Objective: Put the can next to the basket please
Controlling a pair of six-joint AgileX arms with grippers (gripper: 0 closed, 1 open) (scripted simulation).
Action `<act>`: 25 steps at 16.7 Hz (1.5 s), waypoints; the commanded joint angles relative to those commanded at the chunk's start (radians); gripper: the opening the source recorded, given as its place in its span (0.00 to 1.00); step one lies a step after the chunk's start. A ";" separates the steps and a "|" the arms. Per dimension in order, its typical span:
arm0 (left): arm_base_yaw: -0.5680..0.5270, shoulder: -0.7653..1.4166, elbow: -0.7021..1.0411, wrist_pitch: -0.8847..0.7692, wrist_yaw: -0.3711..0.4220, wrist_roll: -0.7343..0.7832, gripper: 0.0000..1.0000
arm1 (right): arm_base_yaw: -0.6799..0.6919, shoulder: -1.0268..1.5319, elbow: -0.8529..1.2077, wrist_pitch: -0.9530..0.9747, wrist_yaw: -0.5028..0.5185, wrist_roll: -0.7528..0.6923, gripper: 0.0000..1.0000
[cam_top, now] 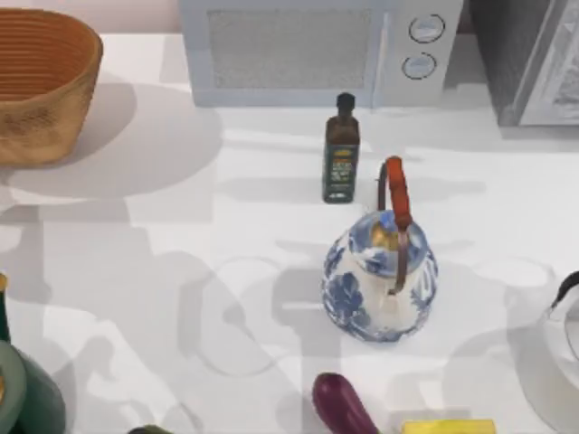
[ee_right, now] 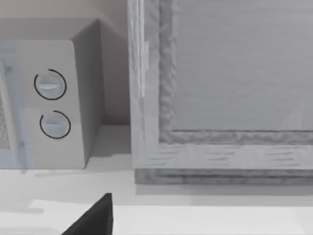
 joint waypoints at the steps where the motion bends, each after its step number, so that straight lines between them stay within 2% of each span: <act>1: 0.000 0.000 0.000 0.000 0.000 0.000 0.23 | 0.000 0.000 0.000 0.000 0.000 0.000 1.00; 11: 0.000 0.000 0.000 0.000 0.000 0.000 0.98 | 0.000 0.000 0.000 0.000 0.000 0.000 1.00; 21: 0.001 -0.001 0.000 -0.003 0.000 0.000 1.00 | 0.000 0.000 0.000 0.000 0.000 0.000 1.00; 25: 0.016 -0.013 0.020 -0.069 -0.002 -0.005 1.00 | 0.000 0.000 0.000 0.000 0.000 0.000 1.00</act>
